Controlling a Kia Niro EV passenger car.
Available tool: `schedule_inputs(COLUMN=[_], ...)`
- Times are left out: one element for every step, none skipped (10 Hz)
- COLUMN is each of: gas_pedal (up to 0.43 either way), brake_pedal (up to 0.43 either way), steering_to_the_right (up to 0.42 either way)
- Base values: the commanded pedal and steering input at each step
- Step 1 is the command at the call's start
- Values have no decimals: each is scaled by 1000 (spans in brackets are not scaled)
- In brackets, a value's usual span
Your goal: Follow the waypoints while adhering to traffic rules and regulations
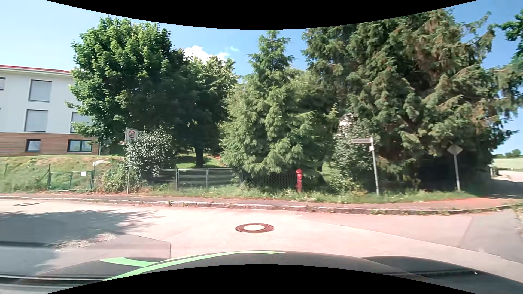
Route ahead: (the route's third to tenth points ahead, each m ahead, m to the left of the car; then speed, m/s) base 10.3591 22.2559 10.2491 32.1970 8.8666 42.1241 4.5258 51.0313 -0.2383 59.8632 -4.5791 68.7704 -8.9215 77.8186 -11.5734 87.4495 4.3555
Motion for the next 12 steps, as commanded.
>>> schedule_inputs(gas_pedal=[98, 98, 98, 98, 98, 110, 110, 110, 110, 118, 138, 150], brake_pedal=[0, 0, 0, 0, 0, 0, 0, 0, 0, 0, 0, 0], steering_to_the_right=[-475, -483, -483, -479, -469, -466, -465, -456, -445, -438, -430, -424])
